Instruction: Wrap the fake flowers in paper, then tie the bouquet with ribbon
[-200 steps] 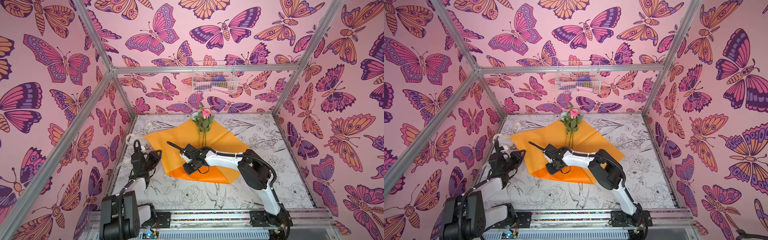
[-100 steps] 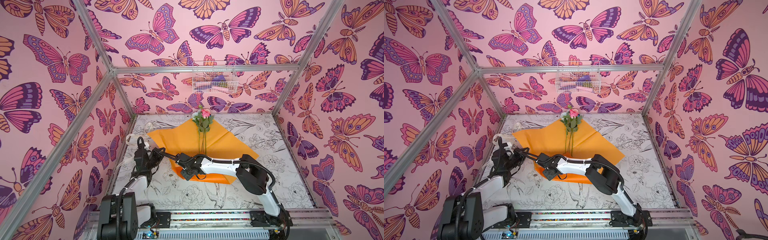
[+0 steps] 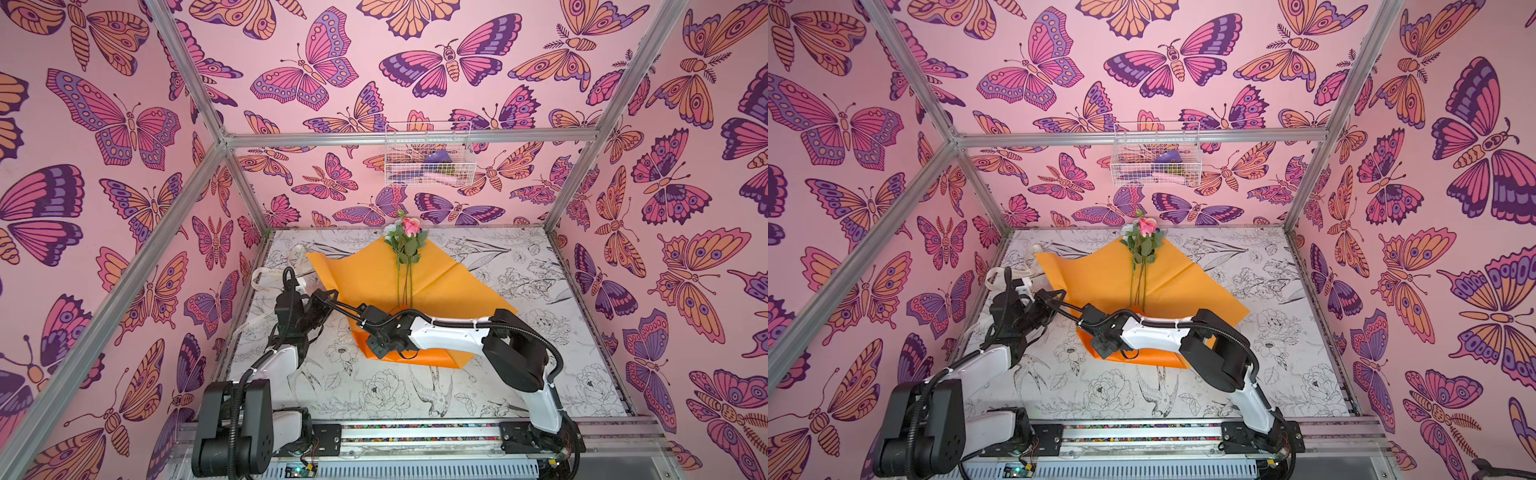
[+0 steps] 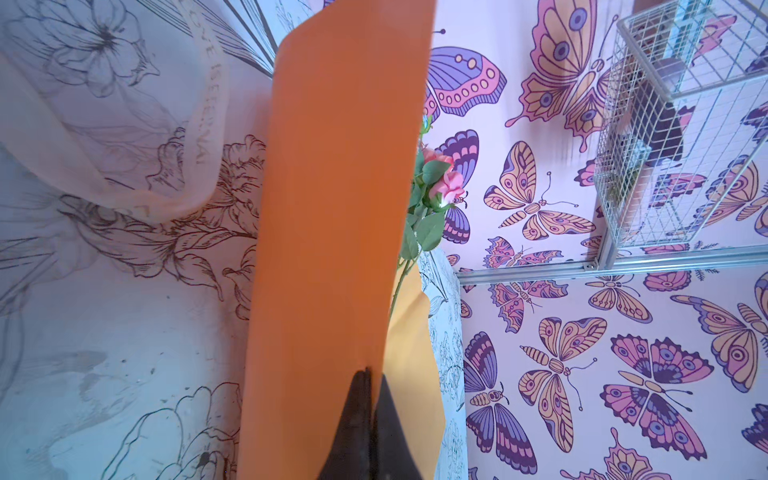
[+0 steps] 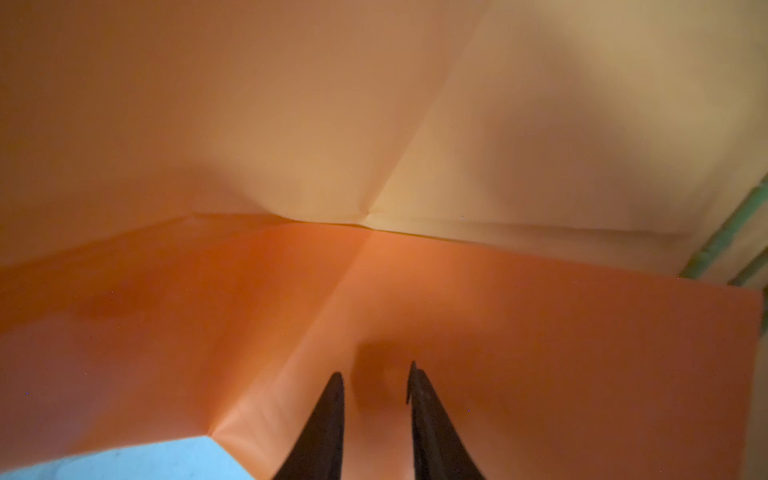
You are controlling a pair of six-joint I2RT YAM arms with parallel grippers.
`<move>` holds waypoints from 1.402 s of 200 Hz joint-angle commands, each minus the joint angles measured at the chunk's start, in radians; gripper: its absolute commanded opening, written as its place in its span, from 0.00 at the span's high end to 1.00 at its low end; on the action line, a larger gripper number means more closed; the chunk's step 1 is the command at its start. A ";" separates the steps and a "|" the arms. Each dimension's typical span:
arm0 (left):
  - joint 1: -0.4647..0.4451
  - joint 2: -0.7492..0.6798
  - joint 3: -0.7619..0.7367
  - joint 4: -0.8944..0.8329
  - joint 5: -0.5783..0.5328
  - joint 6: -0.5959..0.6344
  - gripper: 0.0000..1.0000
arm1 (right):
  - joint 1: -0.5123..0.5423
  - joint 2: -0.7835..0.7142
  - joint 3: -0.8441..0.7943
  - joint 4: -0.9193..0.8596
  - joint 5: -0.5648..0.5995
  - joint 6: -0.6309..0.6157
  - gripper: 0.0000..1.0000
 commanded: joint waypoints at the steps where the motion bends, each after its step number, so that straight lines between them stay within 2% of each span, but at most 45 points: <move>1: -0.033 0.050 0.043 0.001 -0.007 0.011 0.98 | -0.023 -0.079 -0.046 0.055 0.026 0.053 0.71; 70: -0.177 0.203 0.171 0.035 -0.016 0.015 0.99 | -0.088 -0.264 -0.254 0.125 0.144 0.200 0.71; 120: -0.300 0.386 0.308 0.084 0.023 0.008 1.00 | -0.106 -0.353 -0.327 0.099 0.255 0.269 0.69; 154: -0.361 0.495 0.375 0.089 0.049 0.005 1.00 | -0.108 -0.373 -0.345 0.073 0.282 0.295 0.68; 180: -0.386 0.547 0.399 0.087 0.077 -0.004 0.89 | -0.108 -0.395 -0.353 0.065 0.290 0.301 0.64; 218: -0.399 0.553 0.373 0.074 0.099 -0.004 0.60 | -0.109 -0.413 -0.347 0.059 0.282 0.297 0.58; 280: -0.400 0.488 0.271 0.088 0.084 0.008 0.51 | -0.143 -0.366 -0.292 0.056 0.200 0.273 0.54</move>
